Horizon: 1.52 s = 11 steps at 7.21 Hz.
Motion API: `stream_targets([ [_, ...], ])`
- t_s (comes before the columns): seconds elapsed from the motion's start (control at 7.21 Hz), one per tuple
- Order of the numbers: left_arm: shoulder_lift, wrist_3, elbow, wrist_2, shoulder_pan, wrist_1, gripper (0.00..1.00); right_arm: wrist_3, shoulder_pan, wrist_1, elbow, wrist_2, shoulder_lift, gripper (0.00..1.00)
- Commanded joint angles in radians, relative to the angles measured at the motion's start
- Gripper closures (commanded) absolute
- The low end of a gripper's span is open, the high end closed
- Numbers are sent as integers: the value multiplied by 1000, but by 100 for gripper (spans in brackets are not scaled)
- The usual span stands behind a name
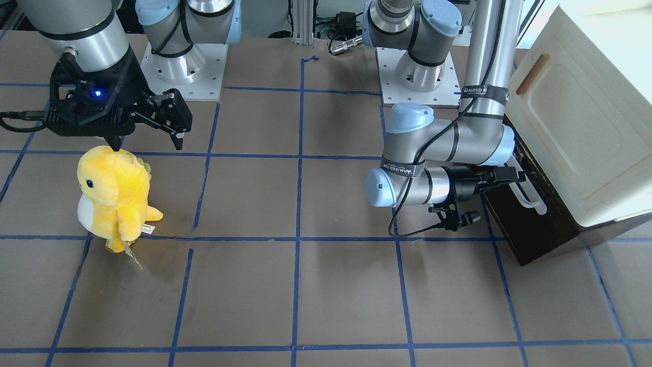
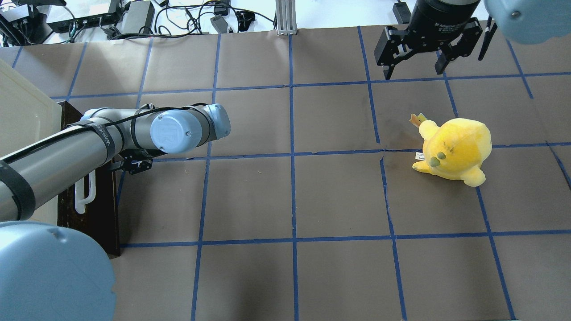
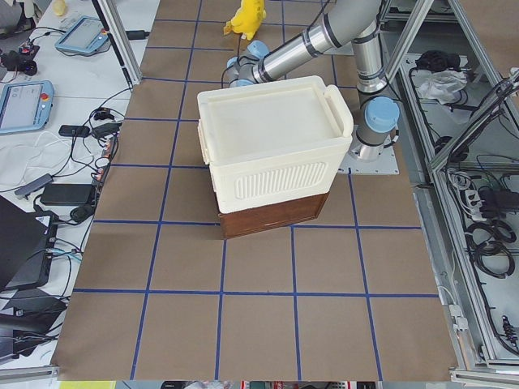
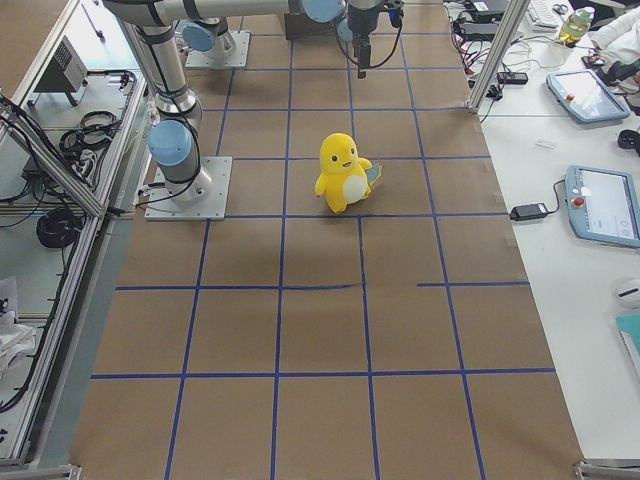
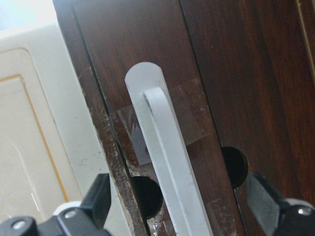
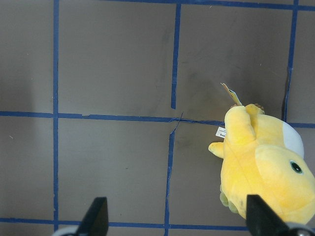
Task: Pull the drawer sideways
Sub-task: 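Close the left gripper around the white bar handle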
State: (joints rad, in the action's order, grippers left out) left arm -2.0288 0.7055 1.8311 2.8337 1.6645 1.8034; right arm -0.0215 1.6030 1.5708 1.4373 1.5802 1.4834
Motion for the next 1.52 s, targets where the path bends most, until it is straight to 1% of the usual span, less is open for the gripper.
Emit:
stream_targets([
  [0.0, -7, 11, 13, 1, -2, 8, 25, 0, 0, 0, 0, 0, 0, 0],
  [0.14, -13, 14, 14, 3, -2, 8, 39, 0, 0, 0, 0, 0, 0, 0],
  [0.28, -14, 15, 16, 16, -6, 8, 42, 0, 0, 0, 0, 0, 0, 0],
  [0.42, -14, 14, 16, 41, -9, 8, 44, 0, 0, 0, 0, 1, 0, 0],
  [0.97, -28, 12, 16, 55, -9, 22, 44, 0, 0, 0, 0, 1, 0, 0],
  [1.25, -24, 15, 16, 67, -11, 25, 55, 0, 0, 0, 0, 1, 0, 0],
  [1.39, -24, 16, 17, 67, -12, 25, 66, 0, 0, 0, 0, 0, 0, 0],
])
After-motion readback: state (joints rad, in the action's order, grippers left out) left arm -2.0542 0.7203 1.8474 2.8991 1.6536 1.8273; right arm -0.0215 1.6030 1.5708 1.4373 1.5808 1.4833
